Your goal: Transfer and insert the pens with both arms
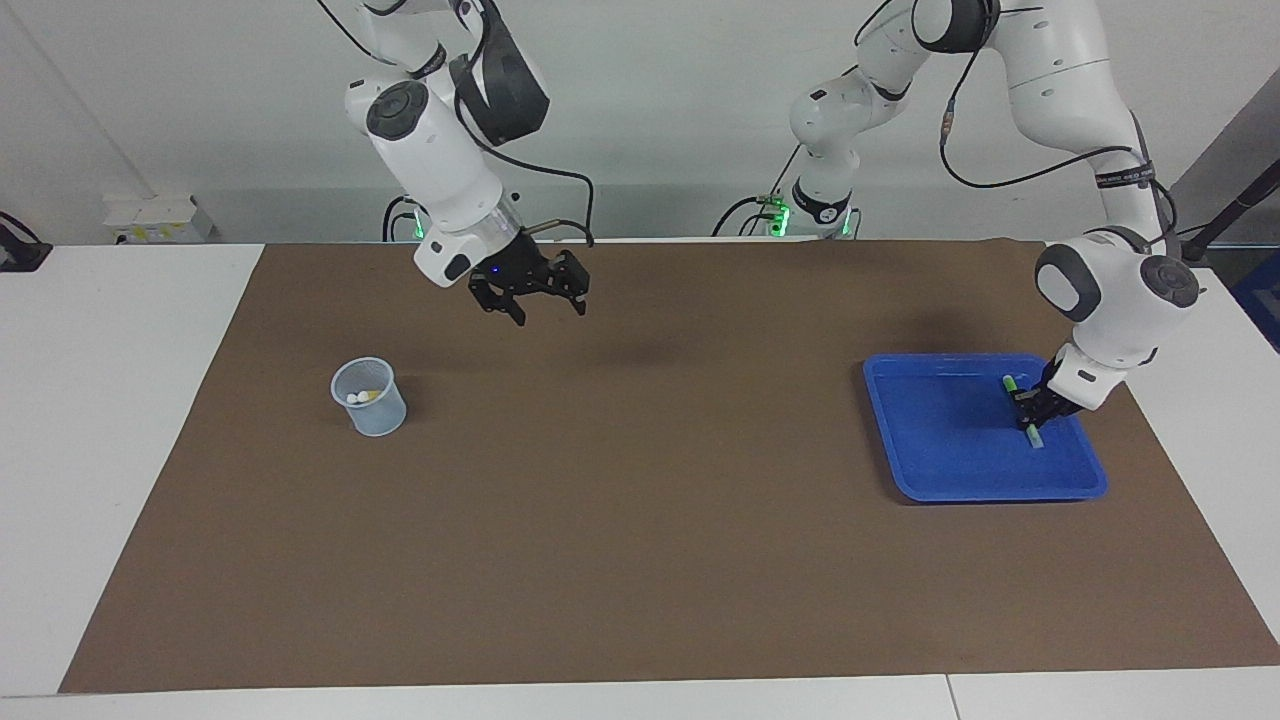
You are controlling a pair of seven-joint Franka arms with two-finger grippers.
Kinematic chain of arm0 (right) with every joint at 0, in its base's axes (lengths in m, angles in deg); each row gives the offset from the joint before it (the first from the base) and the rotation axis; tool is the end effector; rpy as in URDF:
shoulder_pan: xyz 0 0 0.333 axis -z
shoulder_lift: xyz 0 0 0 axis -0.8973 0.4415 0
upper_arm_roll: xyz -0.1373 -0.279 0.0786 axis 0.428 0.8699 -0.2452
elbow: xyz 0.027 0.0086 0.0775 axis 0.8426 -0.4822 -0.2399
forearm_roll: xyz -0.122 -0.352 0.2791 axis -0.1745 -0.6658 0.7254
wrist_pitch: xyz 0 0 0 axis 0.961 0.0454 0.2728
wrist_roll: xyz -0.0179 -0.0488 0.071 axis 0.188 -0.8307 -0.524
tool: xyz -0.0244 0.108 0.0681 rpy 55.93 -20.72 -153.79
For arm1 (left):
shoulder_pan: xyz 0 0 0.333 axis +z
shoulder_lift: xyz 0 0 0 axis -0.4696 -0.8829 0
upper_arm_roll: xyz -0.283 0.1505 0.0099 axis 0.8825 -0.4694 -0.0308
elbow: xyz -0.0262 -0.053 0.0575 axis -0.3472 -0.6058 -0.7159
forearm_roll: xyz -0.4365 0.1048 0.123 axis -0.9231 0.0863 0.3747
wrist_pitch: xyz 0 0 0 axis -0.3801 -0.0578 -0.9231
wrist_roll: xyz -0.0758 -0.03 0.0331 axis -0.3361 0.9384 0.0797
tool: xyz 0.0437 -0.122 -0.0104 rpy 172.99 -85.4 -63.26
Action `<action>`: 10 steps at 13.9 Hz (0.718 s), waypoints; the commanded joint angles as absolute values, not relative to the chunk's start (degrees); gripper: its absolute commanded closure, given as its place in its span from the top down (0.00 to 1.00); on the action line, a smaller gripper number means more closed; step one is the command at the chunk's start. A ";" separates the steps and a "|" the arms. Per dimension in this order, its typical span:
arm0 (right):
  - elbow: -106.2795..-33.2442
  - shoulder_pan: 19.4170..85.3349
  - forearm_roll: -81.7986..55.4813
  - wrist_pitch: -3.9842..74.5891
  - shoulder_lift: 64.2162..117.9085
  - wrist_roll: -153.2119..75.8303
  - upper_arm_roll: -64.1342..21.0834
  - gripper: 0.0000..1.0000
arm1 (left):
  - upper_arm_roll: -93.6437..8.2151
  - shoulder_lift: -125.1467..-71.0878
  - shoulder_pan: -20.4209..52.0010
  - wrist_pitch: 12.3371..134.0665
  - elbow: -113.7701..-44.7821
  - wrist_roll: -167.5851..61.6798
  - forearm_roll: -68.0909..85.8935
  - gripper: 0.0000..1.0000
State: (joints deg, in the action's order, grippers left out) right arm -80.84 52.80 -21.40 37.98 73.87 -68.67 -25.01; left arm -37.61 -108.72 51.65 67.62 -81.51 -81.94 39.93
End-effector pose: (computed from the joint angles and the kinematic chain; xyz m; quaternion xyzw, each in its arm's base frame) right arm 0.5774 0.2585 0.4427 -0.9794 0.0875 0.0054 0.1817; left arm 0.6498 0.1851 0.2334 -0.9998 0.0123 -0.0059 0.0147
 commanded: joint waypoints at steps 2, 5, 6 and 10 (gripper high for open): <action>-81.41 51.06 -18.79 41.01 74.23 -74.81 -24.96 1.00 | -37.39 -108.89 49.90 59.03 -76.96 -75.45 40.28 0.00; -81.50 51.06 -18.26 41.36 74.40 -74.81 -24.96 1.00 | -36.95 -107.40 48.40 52.96 -74.24 -69.73 38.89 0.00; -81.41 51.06 -18.17 41.45 74.49 -74.81 -25.05 1.00 | -37.04 -106.44 48.14 51.38 -73.45 -68.41 36.35 0.00; -80.44 49.40 -6.86 46.35 75.10 -76.04 -25.05 1.00 | -36.69 -101.61 47.34 43.65 -72.56 -60.77 30.09 0.00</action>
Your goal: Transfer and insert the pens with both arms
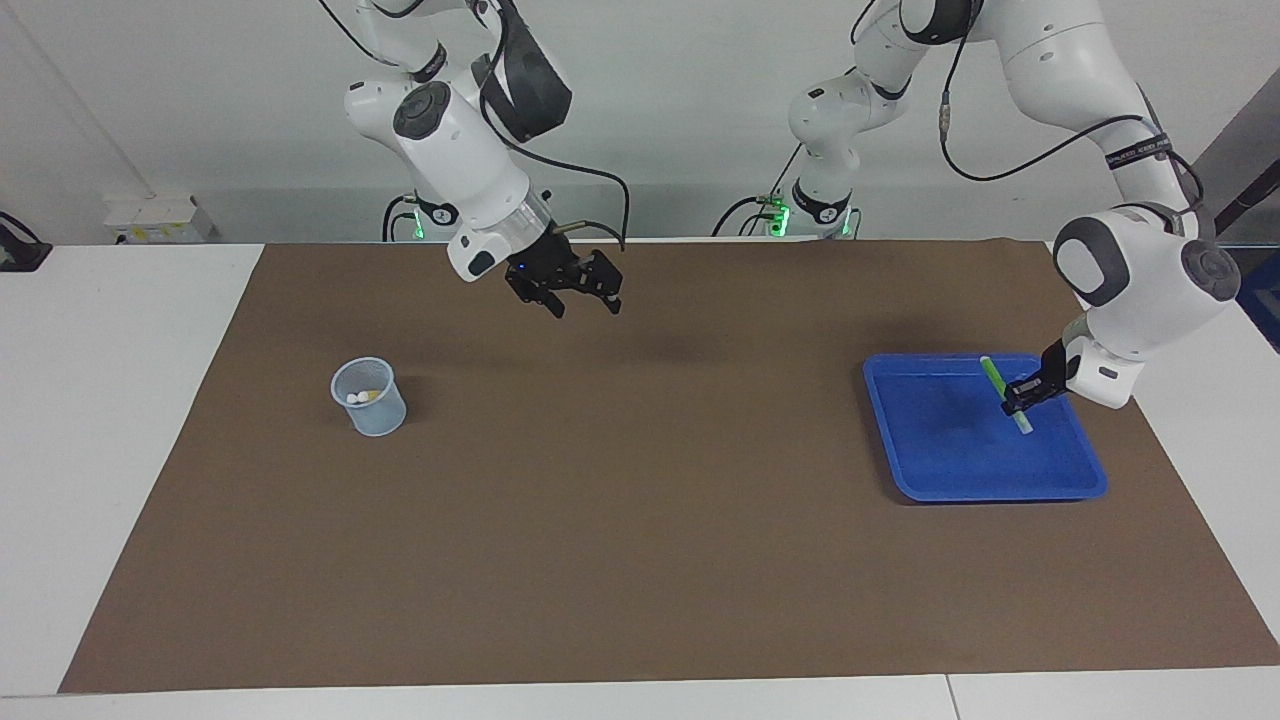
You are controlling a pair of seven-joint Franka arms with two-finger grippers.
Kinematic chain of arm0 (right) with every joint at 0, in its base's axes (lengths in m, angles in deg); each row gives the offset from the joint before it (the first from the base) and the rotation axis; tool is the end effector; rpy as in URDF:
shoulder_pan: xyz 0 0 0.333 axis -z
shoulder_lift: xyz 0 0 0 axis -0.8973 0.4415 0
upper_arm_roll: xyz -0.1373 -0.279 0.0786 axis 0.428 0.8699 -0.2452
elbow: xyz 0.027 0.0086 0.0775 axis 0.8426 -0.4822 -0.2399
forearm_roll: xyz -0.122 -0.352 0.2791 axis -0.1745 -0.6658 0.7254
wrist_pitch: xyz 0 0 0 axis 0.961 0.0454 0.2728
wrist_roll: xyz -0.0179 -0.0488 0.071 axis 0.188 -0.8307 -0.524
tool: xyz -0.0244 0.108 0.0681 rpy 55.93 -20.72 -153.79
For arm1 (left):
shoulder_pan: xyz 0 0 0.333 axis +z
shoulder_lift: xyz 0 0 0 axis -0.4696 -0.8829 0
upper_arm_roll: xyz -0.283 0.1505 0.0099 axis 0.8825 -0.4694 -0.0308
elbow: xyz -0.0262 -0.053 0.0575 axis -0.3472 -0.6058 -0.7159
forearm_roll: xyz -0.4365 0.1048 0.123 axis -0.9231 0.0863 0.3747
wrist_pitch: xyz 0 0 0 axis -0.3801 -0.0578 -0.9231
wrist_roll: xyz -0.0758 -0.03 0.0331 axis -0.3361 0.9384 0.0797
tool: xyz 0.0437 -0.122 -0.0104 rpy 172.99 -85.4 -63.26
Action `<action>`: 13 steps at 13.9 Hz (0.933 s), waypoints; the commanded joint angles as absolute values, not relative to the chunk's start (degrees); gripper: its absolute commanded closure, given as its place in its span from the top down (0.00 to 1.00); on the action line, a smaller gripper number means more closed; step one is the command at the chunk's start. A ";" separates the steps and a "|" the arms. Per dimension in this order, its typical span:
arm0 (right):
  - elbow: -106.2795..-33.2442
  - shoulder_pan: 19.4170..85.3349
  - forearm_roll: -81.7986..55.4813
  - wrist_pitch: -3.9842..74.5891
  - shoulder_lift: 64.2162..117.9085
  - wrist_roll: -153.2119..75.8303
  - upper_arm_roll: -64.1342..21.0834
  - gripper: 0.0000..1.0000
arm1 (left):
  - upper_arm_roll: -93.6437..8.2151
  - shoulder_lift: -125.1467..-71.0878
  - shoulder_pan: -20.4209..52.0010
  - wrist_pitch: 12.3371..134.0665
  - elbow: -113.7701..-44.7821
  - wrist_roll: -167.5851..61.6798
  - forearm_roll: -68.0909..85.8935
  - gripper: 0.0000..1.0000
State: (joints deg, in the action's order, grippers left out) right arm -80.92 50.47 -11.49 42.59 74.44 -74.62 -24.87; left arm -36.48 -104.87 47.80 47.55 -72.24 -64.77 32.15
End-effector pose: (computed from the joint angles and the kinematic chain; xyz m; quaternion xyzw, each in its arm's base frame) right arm 0.5758 0.2889 0.4478 -0.9513 0.1672 0.0203 0.2581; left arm 0.6737 0.1267 0.3322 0.9891 0.1324 -0.0495 0.0418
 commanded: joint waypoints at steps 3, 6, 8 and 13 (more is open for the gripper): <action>-80.36 46.67 -3.07 53.12 75.63 -82.09 -25.05 1.00 | -35.72 -98.09 46.64 39.34 -72.56 -53.57 26.32 0.00; -80.36 43.77 0.46 57.43 75.90 -83.16 -25.05 1.00 | -35.72 -94.48 45.76 35.55 -72.91 -43.65 20.87 0.00; -80.36 41.75 0.46 60.33 75.98 -86.31 -25.05 1.00 | -35.64 -92.46 44.98 34.49 -73.26 -35.48 17.09 0.00; -80.27 36.30 5.64 70.88 77.47 -91.60 -25.05 1.00 | -35.63 -85.96 41.90 33.70 -74.75 -16.05 8.57 0.00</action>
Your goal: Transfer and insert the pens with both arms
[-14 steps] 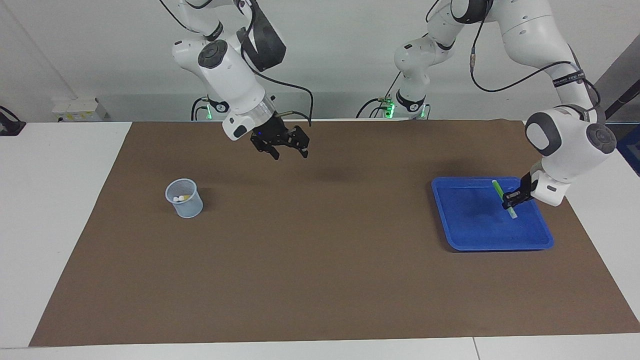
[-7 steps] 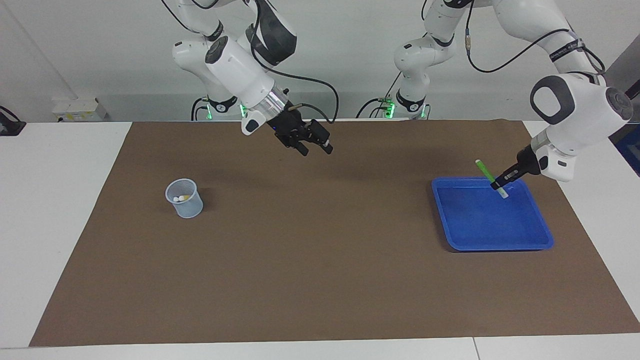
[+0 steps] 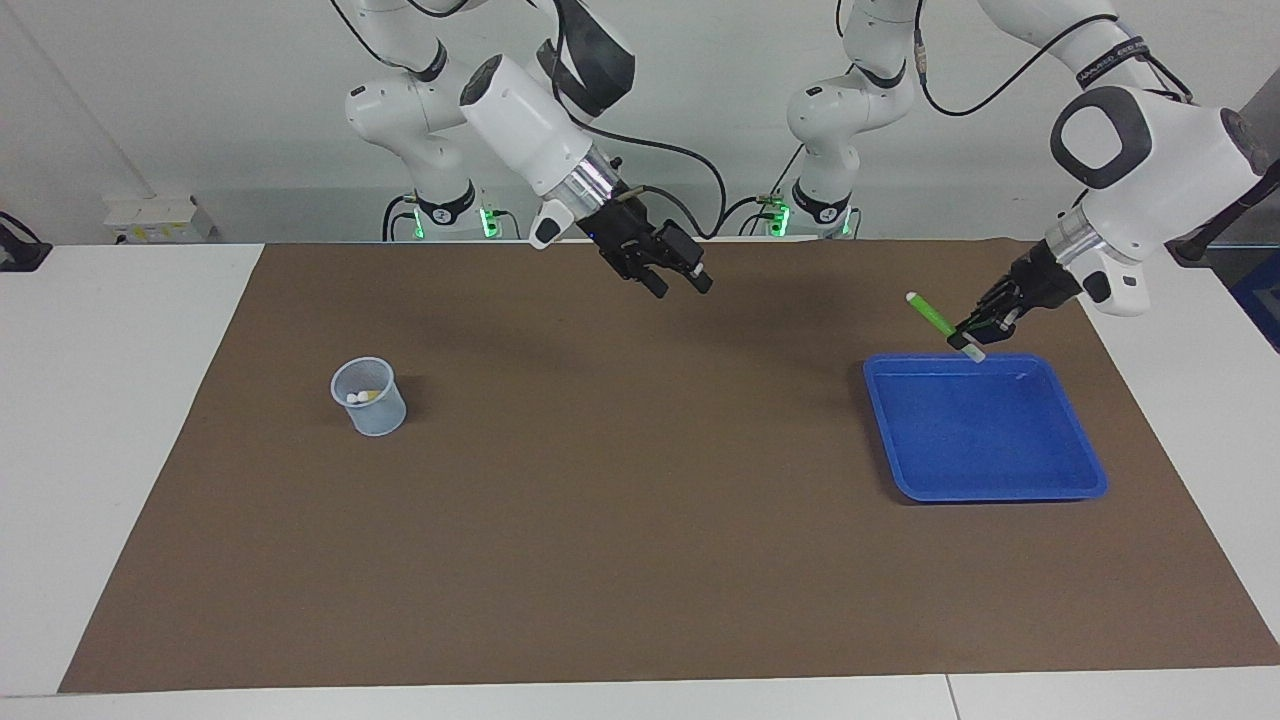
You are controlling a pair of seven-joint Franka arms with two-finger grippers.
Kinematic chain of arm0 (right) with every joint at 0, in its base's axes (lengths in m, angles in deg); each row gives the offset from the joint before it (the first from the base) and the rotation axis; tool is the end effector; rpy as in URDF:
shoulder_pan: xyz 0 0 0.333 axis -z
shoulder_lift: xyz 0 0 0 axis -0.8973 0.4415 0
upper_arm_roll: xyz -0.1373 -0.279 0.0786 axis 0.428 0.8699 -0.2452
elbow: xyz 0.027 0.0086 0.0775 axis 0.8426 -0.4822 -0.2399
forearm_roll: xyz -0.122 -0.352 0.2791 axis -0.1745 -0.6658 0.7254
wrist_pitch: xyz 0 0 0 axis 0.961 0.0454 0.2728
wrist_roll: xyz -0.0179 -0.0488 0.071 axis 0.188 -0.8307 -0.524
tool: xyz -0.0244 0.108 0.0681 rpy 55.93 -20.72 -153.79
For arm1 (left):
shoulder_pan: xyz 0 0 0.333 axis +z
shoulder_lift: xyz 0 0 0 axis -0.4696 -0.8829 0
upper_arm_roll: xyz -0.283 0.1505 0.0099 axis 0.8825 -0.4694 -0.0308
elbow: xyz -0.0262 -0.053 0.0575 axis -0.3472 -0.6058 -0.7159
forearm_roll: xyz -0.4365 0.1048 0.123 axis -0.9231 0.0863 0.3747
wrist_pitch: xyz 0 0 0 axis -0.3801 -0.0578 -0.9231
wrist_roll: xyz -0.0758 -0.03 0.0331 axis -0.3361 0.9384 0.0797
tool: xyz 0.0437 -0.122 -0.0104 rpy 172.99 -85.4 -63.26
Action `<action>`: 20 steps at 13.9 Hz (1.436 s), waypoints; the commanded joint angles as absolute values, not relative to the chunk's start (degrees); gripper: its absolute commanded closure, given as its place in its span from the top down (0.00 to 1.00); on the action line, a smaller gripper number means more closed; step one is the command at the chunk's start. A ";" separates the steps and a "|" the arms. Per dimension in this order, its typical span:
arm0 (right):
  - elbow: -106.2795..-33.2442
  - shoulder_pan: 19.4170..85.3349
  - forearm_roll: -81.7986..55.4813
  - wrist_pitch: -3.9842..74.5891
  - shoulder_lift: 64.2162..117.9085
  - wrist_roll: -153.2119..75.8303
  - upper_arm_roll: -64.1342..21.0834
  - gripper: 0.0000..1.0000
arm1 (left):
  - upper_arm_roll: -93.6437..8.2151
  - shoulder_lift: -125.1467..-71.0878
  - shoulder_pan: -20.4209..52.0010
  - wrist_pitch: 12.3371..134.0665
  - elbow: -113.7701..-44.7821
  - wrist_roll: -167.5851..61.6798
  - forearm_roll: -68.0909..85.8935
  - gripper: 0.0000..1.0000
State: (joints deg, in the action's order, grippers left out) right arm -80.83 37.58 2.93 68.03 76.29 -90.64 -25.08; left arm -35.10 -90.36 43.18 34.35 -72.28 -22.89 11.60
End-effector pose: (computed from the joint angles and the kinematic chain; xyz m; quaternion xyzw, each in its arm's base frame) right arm 0.5484 0.4026 0.4747 -0.8579 0.3200 -0.0199 0.4015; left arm 0.6386 0.0079 0.4891 0.8704 0.4504 -0.1070 0.1676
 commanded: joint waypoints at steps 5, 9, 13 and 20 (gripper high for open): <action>-74.91 31.38 6.61 75.55 80.55 -95.38 -25.05 1.00 | -35.63 -80.95 37.25 33.87 -77.82 -0.39 5.30 0.00; -75.17 29.44 6.61 77.05 80.64 -95.21 -25.05 1.00 | -35.63 -77.26 34.96 34.49 -81.16 7.70 1.18 0.00; -75.08 28.21 6.53 77.31 81.35 -95.64 -25.05 1.00 | -35.72 -72.95 31.71 36.15 -85.82 12.54 -1.21 0.00; -74.03 23.99 6.09 80.13 81.87 -100.22 -25.05 1.00 | -35.63 -68.72 28.62 39.58 -91.63 14.22 -1.21 0.00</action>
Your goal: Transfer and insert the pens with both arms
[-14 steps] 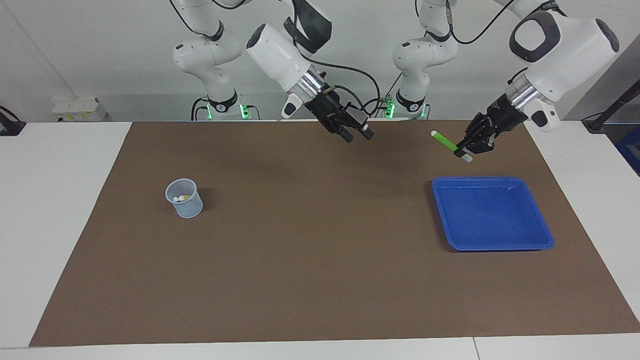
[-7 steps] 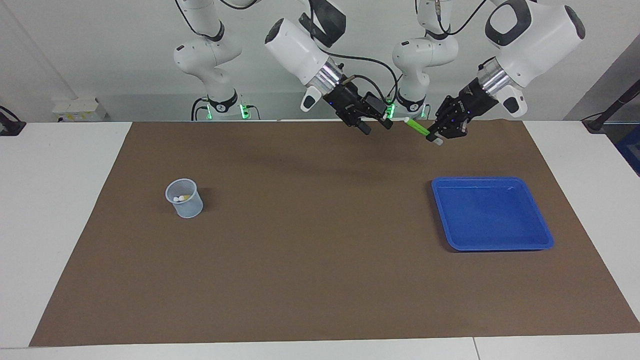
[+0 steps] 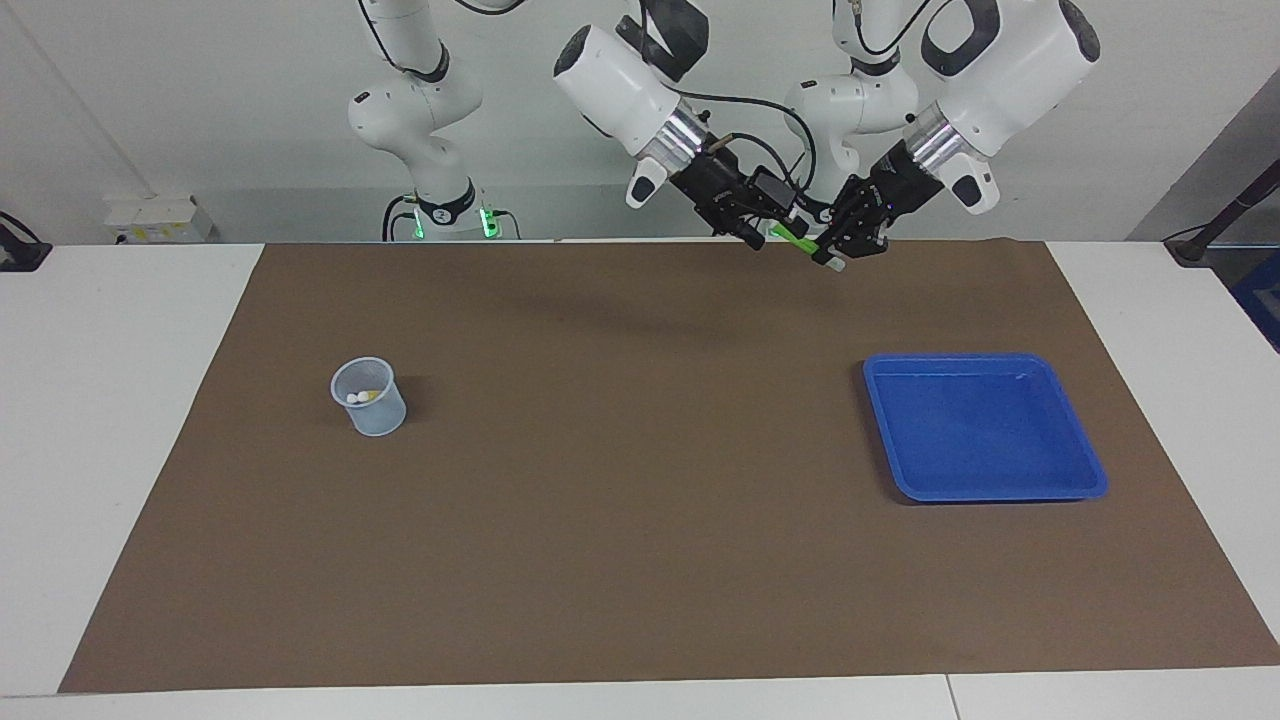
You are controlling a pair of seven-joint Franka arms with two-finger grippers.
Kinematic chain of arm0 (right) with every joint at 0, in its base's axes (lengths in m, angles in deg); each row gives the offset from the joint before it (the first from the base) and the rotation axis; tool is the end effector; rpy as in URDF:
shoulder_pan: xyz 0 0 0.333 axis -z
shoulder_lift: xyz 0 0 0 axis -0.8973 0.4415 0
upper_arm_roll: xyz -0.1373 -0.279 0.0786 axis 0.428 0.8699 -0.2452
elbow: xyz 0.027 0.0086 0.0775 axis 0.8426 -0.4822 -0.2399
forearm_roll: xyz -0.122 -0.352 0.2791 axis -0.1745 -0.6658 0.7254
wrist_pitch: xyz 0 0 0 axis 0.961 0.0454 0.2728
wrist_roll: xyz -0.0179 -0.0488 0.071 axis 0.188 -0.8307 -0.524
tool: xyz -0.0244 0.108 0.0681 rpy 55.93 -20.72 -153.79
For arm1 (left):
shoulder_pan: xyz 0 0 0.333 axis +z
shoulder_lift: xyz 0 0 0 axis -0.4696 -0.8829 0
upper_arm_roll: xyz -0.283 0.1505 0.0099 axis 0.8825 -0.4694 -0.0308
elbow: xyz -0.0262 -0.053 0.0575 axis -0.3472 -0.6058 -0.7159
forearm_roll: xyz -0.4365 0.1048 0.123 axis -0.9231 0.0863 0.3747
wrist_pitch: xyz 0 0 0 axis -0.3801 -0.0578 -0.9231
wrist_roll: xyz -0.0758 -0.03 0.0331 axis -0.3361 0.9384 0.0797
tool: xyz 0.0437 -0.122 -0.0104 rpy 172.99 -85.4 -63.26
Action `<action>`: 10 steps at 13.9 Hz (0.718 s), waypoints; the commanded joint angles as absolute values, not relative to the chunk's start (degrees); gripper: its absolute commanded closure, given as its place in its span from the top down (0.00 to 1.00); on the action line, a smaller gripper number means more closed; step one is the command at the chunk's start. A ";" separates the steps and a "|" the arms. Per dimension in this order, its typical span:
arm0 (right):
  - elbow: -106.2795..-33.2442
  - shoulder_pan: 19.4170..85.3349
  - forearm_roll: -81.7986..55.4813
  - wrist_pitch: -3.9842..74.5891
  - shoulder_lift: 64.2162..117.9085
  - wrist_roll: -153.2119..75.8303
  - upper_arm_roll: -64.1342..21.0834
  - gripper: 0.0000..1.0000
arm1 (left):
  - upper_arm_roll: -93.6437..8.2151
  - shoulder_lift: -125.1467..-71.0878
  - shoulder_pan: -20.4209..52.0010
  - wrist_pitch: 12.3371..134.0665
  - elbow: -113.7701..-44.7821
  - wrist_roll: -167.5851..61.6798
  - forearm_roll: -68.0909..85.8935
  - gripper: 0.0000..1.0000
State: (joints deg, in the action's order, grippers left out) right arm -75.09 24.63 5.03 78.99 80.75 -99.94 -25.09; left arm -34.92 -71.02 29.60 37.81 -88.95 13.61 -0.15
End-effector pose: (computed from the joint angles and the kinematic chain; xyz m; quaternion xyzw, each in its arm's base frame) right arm 0.4839 0.5230 0.5004 -0.8230 0.3300 -0.0011 0.4623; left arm 0.5275 -0.1539 0.5357 0.7354 0.6253 -0.1790 0.1903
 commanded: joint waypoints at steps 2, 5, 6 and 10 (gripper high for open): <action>-74.46 23.99 6.00 80.13 81.87 -99.52 -25.05 0.99 | -35.72 -68.63 28.62 39.58 -91.54 14.22 -1.21 0.00; -74.47 24.07 6.08 80.13 81.87 -99.51 -25.05 0.77 | -35.72 -68.63 28.62 39.50 -91.63 14.22 -1.21 0.00; -74.47 24.07 6.00 80.13 81.87 -99.51 -25.05 0.66 | -35.72 -68.63 28.62 39.50 -91.54 14.22 -1.12 0.00; -74.47 23.99 6.09 80.13 81.87 -99.86 -25.13 0.43 | -35.72 -68.37 28.62 39.41 -91.63 14.22 -1.12 0.00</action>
